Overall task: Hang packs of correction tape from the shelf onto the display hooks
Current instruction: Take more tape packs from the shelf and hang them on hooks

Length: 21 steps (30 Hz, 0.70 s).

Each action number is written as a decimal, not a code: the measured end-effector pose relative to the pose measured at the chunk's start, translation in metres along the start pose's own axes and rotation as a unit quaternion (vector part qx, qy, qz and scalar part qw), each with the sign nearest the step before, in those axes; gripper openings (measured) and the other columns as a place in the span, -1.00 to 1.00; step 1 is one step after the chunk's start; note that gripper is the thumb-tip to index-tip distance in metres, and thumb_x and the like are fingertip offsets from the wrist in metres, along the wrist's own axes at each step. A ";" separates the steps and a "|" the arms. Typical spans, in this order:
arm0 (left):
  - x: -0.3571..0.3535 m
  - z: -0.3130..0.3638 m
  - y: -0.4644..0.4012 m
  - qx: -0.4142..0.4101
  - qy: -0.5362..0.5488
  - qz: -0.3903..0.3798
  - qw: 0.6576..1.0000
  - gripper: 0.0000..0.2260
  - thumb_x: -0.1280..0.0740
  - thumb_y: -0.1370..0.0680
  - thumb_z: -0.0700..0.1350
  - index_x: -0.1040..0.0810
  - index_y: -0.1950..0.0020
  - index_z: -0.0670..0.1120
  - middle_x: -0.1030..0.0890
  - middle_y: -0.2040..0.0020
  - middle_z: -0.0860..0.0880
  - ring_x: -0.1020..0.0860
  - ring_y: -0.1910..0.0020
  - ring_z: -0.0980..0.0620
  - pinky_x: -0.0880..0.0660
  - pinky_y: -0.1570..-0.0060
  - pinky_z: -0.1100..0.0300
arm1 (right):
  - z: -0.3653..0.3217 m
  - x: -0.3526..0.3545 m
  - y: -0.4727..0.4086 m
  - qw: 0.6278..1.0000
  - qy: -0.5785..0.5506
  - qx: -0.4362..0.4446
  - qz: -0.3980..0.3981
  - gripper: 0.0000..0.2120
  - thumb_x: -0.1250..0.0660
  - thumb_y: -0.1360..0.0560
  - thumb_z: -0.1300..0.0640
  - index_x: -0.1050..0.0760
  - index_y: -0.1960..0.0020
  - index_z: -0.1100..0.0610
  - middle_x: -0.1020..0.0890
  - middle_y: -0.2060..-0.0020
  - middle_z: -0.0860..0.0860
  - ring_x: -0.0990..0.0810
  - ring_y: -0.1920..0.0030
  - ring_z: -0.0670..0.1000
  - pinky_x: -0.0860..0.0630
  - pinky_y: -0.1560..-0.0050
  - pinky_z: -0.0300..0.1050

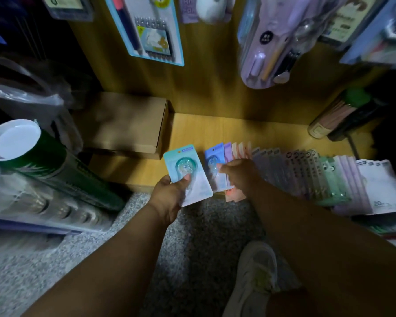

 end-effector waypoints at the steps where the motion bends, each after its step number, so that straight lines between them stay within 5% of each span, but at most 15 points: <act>1: 0.001 0.000 -0.001 0.001 0.012 0.000 1.000 -0.60 -0.44 -0.50 -0.19 -0.47 -0.28 -0.27 -0.62 -0.16 -0.26 -0.61 0.02 -0.20 -0.50 -0.16 -0.17 | 0.005 0.007 -0.005 0.998 0.042 -0.009 0.054 -0.63 -0.36 -0.49 -0.04 -0.60 0.12 0.31 -0.60 0.35 0.18 -0.58 0.29 0.11 -0.56 0.15 -0.06; 3: 0.005 -0.001 -0.004 0.008 0.028 -0.009 1.000 -0.68 -0.36 -0.54 -0.24 -0.47 -0.29 -0.25 -0.62 -0.13 -0.23 -0.61 0.08 -0.16 -0.54 -0.07 -0.09 | 0.014 0.017 -0.008 0.991 0.062 -0.030 0.111 -0.62 -0.35 -0.48 -0.10 -0.61 0.07 0.25 -0.66 0.19 0.18 -0.64 0.11 0.15 -0.55 -0.06 0.04; 10: 0.023 -0.007 -0.013 0.020 0.046 -0.019 0.999 -0.60 -0.33 -0.55 -0.24 -0.42 -0.38 -0.26 -0.58 -0.25 -0.27 -0.61 0.00 -0.18 -0.61 0.02 -0.04 | 0.007 -0.002 -0.018 0.979 0.176 -0.050 0.090 -0.55 -0.35 -0.49 -0.12 -0.53 -0.06 0.28 -0.62 0.01 0.17 -0.60 -0.03 0.15 -0.43 0.04 -0.10; 21: 0.037 -0.012 -0.016 0.017 0.067 -0.007 0.998 -0.71 -0.29 -0.58 -0.27 -0.47 -0.30 -0.20 -0.63 -0.03 -0.17 -0.65 0.23 -0.05 -0.63 0.27 0.11 | 0.016 -0.017 -0.031 0.965 0.234 -0.086 0.086 -0.51 -0.35 -0.50 -0.08 -0.46 -0.23 0.28 -0.58 -0.18 0.18 -0.57 -0.19 0.19 -0.52 -0.16 -0.01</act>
Point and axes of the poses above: each hand's wrist, its own y-axis away from the middle knuckle, its own x-axis out of the back of the hand, z = x × y, the point moved 4 cm from there along -y, towards the middle knuckle
